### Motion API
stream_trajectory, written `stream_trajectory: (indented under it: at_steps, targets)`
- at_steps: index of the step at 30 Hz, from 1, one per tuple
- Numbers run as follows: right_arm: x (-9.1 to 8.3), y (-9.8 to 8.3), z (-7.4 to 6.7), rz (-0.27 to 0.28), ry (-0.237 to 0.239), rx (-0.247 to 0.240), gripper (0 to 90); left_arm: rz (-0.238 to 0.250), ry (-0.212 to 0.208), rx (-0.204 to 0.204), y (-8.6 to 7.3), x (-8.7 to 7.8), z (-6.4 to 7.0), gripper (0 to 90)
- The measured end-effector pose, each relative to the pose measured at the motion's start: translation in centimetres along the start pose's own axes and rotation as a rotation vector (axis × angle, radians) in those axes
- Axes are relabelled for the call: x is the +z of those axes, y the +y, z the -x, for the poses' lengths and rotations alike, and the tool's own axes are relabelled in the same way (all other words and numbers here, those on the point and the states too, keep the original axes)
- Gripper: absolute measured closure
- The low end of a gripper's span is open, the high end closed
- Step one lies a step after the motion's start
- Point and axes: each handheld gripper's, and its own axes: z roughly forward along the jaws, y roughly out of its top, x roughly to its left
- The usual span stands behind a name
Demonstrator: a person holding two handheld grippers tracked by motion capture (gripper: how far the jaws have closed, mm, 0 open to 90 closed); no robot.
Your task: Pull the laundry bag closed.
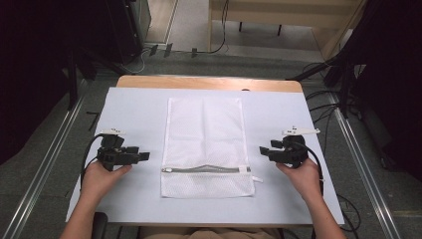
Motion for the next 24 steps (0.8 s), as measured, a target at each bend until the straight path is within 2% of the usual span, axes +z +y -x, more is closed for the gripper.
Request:
stream_trajectory:
  at_steps: [6, 7, 13, 24]
  targets:
    - [0.2, -0.1, -0.3, -0.006, 0.015, -0.027, 43.4, -0.01, 0.001, 0.011, 0.0, 0.1, 0.1, 38.3]
    - [0.2, -0.1, -0.3, -0.008, 0.02, -0.024, 43.6, -0.009, 0.011, 0.011, 0.0, 0.1, 0.1, 37.7]
    - [0.2, 0.0, -0.6, -0.012, 0.025, -0.031, 45.2, -0.003, 0.007, -0.002, 0.0, 0.0, -0.1, 37.1]
    - [0.0, 0.0, -1.2, -0.016, 0.035, -0.046, 50.8, -0.005, -0.005, 0.009, 0.0, 0.0, 0.1, 37.4]
